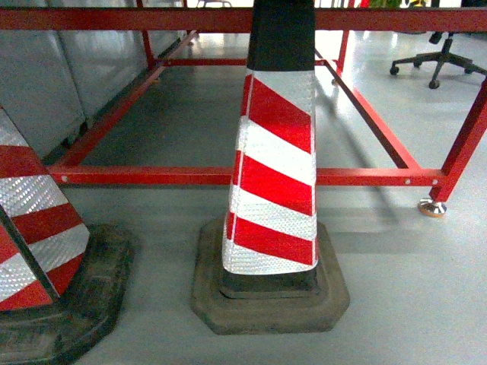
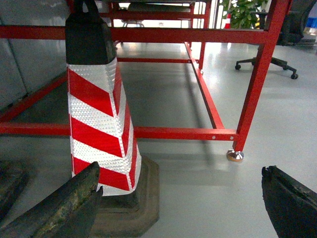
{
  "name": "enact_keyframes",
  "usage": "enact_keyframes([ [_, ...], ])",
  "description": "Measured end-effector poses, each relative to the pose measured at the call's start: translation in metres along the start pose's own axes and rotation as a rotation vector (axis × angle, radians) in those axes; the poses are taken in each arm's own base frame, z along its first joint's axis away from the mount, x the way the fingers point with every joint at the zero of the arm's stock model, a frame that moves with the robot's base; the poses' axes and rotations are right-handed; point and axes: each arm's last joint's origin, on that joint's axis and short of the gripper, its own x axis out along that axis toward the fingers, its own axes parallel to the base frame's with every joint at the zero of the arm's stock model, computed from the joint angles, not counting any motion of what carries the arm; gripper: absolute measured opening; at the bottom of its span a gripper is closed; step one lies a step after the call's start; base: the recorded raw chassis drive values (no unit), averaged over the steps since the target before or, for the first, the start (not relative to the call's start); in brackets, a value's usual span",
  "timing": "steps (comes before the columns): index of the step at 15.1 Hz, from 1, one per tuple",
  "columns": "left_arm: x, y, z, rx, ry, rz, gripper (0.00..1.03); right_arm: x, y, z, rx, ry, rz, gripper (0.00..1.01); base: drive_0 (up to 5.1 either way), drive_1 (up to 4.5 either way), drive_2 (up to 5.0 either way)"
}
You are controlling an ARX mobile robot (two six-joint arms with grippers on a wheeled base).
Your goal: Place box next to blue box on left shelf
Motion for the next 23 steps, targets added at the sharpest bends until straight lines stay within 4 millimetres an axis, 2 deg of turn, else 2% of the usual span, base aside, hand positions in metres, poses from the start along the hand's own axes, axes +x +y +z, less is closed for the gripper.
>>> enact_keyframes([
  [23, 0.0000, 0.0000, 0.0000, 0.011, 0.000, 0.000, 0.98, 0.0000, 0.0000, -0.0001, 0.000, 0.001, 0.000, 0.98, 0.0, 0.00, 0.0],
])
